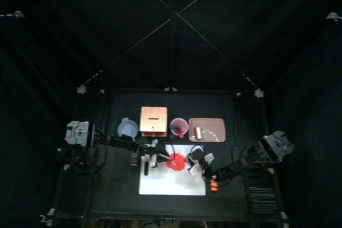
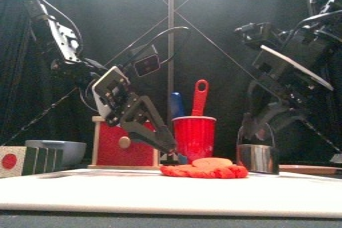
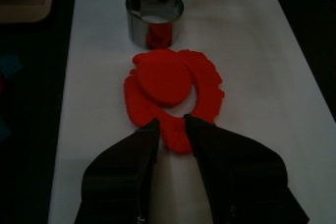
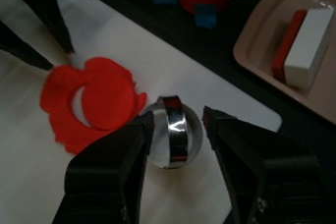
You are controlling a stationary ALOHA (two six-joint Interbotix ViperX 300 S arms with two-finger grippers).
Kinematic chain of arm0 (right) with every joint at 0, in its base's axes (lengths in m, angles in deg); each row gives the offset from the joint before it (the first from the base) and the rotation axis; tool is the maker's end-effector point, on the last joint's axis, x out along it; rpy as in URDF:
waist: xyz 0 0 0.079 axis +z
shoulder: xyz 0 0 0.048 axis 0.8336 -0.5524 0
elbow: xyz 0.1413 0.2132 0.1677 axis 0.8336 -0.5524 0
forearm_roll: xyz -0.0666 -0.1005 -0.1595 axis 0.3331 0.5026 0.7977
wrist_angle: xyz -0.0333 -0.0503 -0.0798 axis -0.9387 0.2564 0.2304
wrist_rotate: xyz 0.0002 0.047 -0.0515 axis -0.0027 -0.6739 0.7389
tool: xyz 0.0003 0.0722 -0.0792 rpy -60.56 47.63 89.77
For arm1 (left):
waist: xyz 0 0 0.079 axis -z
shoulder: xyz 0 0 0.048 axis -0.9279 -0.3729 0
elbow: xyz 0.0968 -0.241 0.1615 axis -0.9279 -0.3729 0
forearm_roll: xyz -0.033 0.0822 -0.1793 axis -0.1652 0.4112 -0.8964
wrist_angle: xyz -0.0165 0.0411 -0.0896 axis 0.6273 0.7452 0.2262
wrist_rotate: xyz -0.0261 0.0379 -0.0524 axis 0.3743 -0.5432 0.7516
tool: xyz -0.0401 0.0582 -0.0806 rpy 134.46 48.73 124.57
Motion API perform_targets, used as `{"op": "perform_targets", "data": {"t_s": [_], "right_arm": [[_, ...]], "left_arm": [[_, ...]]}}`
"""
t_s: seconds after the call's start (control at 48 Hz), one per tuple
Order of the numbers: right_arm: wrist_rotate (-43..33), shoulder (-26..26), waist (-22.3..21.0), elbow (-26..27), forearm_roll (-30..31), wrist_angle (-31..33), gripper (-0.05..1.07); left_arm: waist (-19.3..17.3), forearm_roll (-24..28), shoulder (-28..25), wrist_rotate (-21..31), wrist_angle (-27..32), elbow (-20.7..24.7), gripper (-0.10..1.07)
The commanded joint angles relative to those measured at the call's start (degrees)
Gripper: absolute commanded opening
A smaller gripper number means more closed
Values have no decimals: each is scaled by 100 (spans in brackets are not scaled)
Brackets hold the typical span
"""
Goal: Grab excess dough
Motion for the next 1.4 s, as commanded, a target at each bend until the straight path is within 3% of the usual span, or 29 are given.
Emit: {"op": "perform_targets", "data": {"t_s": [0.0, 0.188, 0.688, 0.792, 1.062, 1.375], "right_arm": [[26, 343, 26, 53, 272, 167, 82], [-18, 483, 141, -26, 686, 659, 82], [-18, 475, 105, -114, 712, 668, 82], [-26, 439, 105, -114, 624, 624, 82], [-26, 334, 105, -114, 606, 413, 82], [-26, 237, 105, -114, 606, 316, 82]], "left_arm": [[-26, -9, 158, -9, -18, 97, 71], [-35, -9, 141, -9, -9, 97, 71], [-26, -105, 141, 18, 18, 149, 72], [-26, -272, 149, 18, 264, 264, 74], [26, -439, -26, -9, 1837, 923, 97], [193, -325, -193, -9, 2074, 1187, 102]]}}
